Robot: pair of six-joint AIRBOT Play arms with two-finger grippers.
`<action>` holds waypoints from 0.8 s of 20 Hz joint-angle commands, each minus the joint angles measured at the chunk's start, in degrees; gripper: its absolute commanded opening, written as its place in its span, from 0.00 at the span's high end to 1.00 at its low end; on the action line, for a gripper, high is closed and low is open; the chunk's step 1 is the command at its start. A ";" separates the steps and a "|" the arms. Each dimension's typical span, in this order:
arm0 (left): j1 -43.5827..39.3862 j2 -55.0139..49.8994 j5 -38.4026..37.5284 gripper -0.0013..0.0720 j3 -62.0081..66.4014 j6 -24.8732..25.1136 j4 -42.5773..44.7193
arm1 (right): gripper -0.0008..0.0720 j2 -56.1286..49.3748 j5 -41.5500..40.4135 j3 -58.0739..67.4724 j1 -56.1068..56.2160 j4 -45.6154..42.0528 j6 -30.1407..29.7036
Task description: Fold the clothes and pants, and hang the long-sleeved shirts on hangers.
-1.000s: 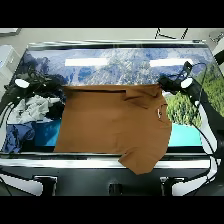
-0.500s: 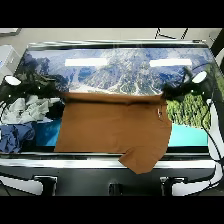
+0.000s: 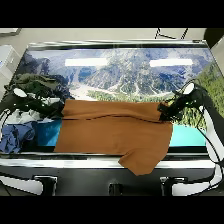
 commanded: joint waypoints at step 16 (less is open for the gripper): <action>5.64 1.20 -14.78 0.27 3.54 0.46 0.70 | 0.27 6.16 13.97 0.66 -4.87 -4.57 -3.56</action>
